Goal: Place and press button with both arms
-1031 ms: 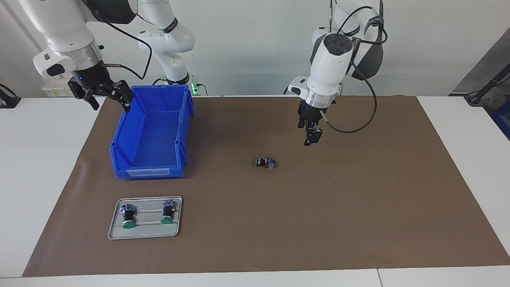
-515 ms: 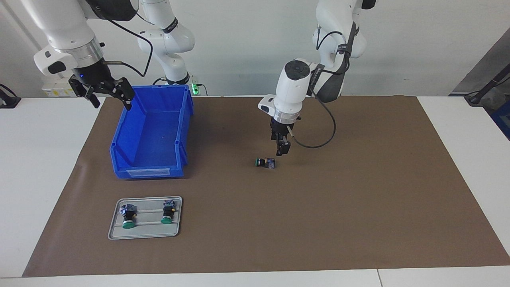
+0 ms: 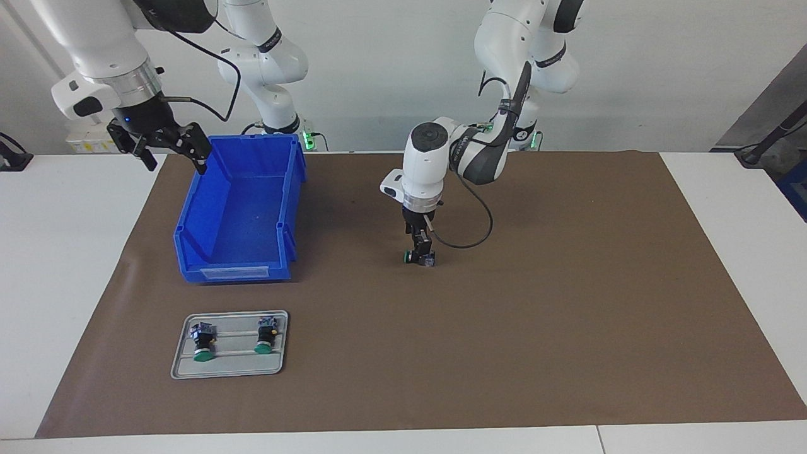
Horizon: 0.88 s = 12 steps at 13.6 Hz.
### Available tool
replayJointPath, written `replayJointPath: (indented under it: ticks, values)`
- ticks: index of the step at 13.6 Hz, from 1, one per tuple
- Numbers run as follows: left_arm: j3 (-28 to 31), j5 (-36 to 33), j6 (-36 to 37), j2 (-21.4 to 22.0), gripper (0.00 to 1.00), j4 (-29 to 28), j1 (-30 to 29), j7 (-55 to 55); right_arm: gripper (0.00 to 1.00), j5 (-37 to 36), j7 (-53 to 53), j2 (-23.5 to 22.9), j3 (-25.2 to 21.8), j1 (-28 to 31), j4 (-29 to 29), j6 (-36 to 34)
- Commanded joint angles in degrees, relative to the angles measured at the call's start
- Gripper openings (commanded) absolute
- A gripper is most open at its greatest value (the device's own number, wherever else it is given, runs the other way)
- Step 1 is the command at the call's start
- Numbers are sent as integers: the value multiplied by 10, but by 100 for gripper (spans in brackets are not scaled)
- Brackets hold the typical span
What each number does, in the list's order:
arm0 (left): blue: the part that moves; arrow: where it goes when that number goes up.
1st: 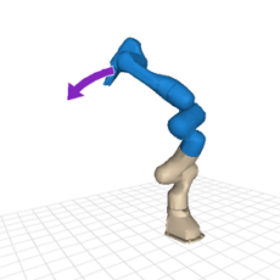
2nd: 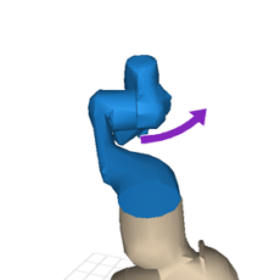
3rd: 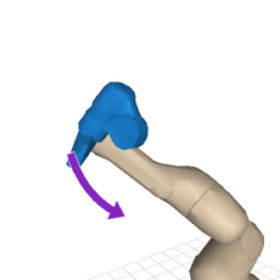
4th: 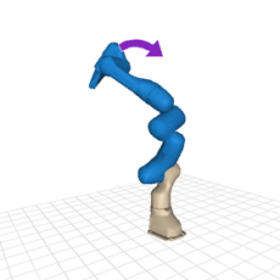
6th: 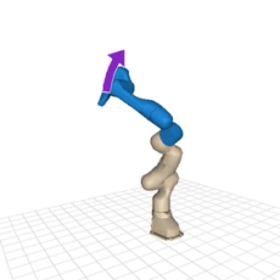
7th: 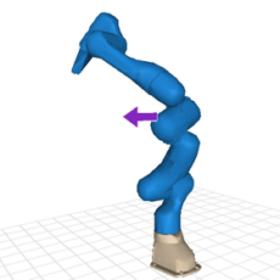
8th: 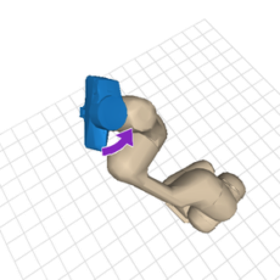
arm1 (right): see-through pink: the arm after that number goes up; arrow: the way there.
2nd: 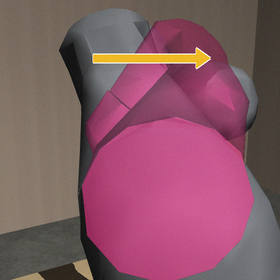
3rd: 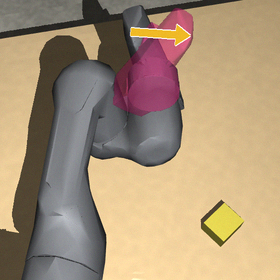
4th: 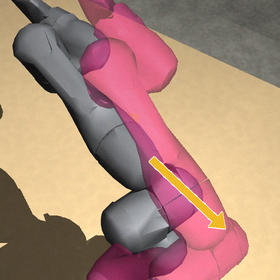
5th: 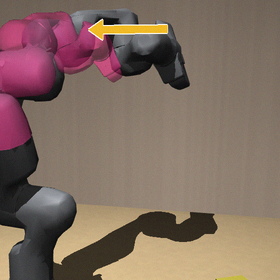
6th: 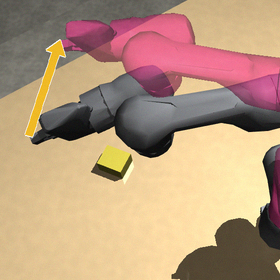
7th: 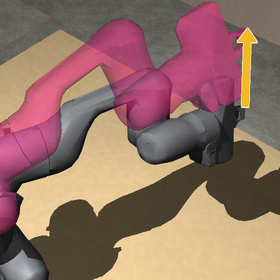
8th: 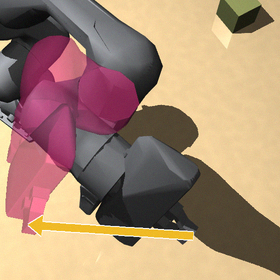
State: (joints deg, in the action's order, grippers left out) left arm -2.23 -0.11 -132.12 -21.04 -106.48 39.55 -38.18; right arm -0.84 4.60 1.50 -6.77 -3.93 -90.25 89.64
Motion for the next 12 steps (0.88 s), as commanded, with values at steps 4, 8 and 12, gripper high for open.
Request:
replayJointPath:
  ticks: [4,8,12]
  values:
    - [11,-12,-33,-30,78,28,13,28,100,12,33,-4,-2,3,23,-26]
    - [11,-14,-38,-32,77,22,11,27,100,-11,48,11,4,-3,-12,-10]
    - [11,-17,-59,-39,76,14,6,27,100,-7,42,11,5,-2,-9,-13]
